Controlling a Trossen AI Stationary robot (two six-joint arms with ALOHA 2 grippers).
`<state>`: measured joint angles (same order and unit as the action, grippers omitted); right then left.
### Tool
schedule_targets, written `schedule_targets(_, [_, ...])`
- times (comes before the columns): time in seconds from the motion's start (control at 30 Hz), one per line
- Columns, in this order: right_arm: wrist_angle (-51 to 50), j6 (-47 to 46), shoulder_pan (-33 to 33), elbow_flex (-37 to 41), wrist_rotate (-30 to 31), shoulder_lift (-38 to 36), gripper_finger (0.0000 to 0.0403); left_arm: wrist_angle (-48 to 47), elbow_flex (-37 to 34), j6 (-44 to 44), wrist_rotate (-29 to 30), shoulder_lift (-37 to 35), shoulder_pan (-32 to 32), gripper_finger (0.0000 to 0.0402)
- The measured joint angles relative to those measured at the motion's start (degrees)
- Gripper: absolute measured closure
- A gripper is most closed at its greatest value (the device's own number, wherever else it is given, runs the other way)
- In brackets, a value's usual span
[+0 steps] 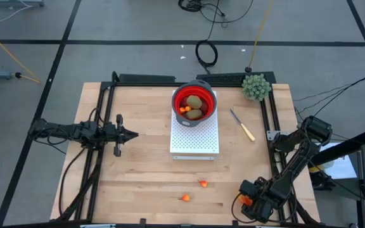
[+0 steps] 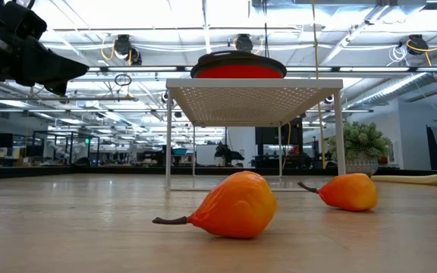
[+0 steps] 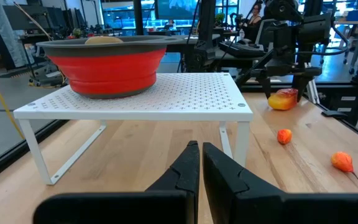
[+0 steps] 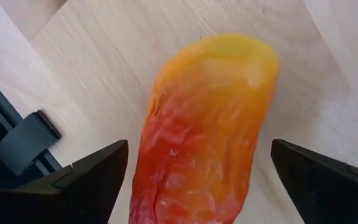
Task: Pick & Place Fruit
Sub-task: Put the orange mango into the red strainer bowl
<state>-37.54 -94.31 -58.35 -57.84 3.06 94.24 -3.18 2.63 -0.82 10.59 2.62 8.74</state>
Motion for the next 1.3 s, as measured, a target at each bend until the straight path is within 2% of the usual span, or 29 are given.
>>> schedule_targets(0.27, [-0.03, 3.47, 0.12, 0.00, 1.69, 0.00, 0.0014, 0.00, 0.00, 0.01, 0.00, 0.01, 0.00, 0.0382])
schedule_targets(1.2, [-0.35, 3.49, 0.13, 0.03, 1.63, 0.00, 0.0014, 0.00, 0.00, 0.00, 0.00, -0.01, 0.01, 0.0382])
schedule_targets(1.3, [2.36, 3.38, 0.13, 1.56, 1.46, -0.02, 0.0014, -0.01, 0.01, 0.01, 0.00, 0.00, -0.01, 0.0382])
